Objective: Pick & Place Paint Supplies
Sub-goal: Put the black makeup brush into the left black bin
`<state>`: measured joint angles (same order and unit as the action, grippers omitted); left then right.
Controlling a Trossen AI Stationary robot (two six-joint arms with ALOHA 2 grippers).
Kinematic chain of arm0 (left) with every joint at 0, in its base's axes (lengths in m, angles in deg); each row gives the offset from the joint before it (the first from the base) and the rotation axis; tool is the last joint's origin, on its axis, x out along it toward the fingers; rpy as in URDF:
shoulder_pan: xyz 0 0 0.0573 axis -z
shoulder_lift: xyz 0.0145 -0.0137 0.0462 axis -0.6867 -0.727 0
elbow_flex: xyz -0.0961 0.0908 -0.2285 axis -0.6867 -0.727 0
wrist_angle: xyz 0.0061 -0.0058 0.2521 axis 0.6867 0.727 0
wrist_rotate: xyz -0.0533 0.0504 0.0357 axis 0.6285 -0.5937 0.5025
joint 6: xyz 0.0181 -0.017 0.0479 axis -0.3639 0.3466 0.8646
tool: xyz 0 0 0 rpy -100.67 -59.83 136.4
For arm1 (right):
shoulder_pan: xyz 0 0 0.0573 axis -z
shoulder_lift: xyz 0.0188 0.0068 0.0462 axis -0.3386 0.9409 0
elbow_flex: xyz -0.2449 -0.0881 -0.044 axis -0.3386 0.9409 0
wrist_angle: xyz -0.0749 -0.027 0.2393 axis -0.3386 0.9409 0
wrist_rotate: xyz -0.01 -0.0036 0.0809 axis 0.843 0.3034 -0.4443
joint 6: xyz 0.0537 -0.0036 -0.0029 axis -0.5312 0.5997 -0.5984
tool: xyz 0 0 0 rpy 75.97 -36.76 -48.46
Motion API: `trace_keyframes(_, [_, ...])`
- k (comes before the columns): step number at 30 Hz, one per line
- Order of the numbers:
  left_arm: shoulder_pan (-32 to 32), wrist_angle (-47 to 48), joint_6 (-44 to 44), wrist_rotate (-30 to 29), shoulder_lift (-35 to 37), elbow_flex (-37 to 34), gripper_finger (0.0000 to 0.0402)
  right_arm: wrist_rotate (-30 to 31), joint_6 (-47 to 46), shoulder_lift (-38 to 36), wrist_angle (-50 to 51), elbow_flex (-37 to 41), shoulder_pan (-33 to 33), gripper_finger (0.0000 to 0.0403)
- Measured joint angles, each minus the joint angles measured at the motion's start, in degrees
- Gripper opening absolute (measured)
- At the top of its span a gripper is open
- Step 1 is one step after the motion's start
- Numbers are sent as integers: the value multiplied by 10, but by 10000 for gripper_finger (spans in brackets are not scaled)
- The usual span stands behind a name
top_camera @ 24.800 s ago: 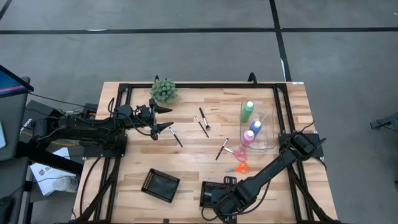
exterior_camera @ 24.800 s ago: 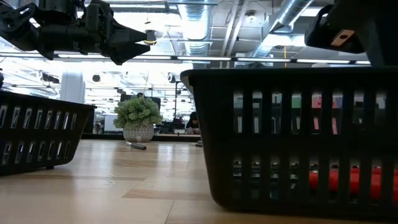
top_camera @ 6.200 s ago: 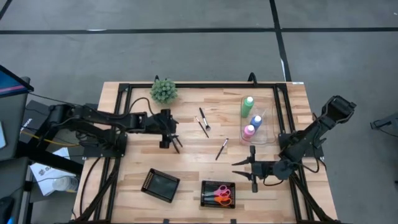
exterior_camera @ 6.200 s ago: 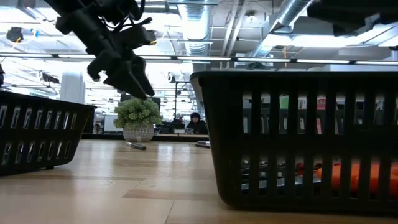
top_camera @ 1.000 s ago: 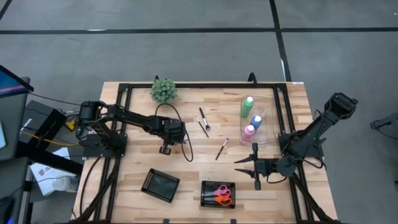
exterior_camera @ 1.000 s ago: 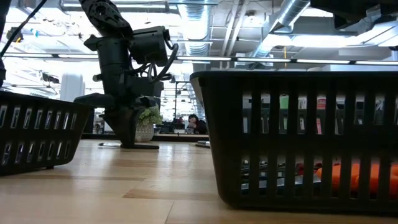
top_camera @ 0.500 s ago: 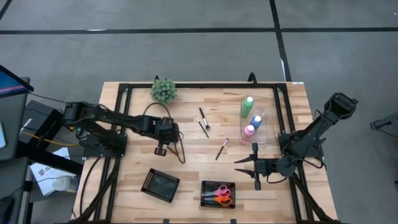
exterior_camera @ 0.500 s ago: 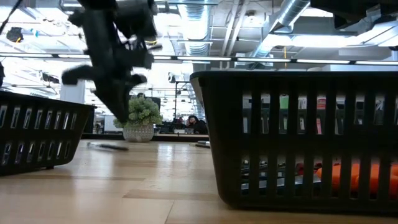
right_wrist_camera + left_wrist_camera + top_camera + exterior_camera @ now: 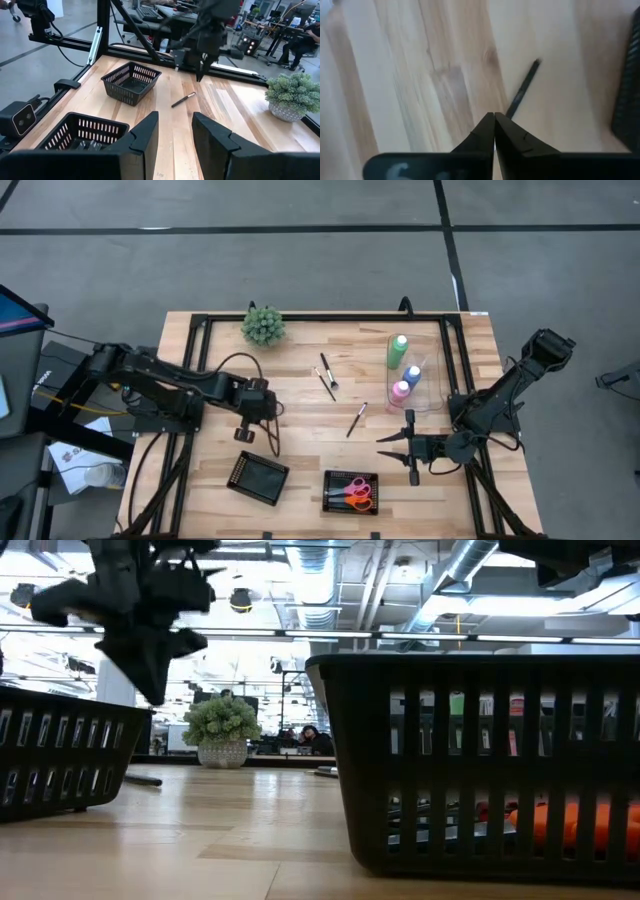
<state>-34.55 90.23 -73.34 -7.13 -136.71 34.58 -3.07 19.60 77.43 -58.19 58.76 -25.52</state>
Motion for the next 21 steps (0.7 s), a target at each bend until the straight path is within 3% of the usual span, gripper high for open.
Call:
trace_keyframes(4, [-8, 8, -7, -1, -46, 0, 46, 0, 0, 0, 0, 0, 0, 109])
trace_keyframes(14, [-9, 11, -3, 32, -139, 0, 196, 0, 0, 0, 1, 0, 0, 109])
trace_keyframes(21, [-9, -30, 12, 54, -153, -21, 216, 0, 0, 0, 2, 0, 0, 109])
